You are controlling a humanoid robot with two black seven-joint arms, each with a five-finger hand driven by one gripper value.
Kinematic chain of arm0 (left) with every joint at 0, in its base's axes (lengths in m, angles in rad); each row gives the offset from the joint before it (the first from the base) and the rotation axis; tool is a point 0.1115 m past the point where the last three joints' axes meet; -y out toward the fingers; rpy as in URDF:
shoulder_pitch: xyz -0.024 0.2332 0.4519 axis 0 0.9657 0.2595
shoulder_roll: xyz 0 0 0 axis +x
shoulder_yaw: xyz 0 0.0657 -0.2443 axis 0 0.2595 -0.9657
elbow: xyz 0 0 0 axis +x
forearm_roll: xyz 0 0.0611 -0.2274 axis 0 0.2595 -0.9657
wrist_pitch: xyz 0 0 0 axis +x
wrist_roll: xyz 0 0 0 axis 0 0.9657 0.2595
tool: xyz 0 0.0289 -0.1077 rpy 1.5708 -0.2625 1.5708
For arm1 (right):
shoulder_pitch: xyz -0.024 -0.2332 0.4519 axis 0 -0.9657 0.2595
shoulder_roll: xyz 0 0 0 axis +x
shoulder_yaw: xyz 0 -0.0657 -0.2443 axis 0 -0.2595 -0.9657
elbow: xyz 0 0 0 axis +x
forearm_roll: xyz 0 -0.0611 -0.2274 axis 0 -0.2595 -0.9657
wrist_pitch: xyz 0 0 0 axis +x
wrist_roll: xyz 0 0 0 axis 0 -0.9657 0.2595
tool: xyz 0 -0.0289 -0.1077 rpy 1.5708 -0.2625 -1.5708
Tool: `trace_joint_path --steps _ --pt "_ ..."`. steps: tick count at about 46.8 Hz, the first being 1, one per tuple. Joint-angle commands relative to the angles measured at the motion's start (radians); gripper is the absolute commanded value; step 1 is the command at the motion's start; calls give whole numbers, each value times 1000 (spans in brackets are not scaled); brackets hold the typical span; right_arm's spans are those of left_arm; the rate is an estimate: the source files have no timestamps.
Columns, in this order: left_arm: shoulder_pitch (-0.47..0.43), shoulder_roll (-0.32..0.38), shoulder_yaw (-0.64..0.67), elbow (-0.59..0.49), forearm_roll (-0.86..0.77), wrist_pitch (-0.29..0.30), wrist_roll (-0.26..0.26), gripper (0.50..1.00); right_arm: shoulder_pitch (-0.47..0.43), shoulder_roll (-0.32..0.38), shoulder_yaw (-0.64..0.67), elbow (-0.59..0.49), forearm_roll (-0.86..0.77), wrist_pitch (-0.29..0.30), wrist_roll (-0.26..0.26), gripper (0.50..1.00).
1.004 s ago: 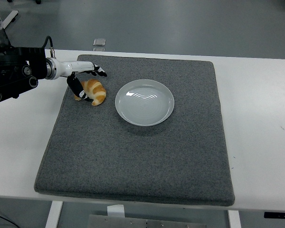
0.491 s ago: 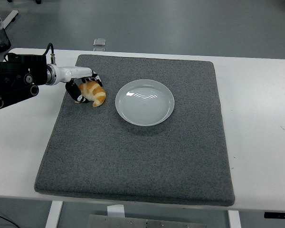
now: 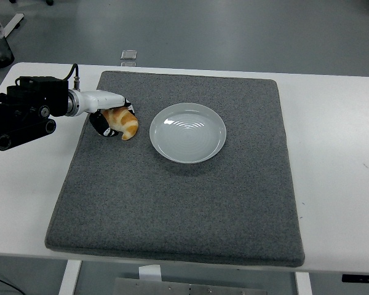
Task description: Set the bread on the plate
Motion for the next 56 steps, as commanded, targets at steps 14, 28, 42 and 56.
trace_joint_path --steps 14,28,42,56 --pt "-13 2 -11 -2 1 4 1 500 0 0 0 0 0 0 0 954" --pt "-70 25 -63 -25 -21 2 1 500 -1 0 0 0 0 0 0 954" --pt "-199 89 -98 -69 -67 -39 -1 500 0 0 0 0 0 0 0 954" --pt "-326 114 -98 -98 -121 -96 1 500 0 0 0 0 0 0 0 954"
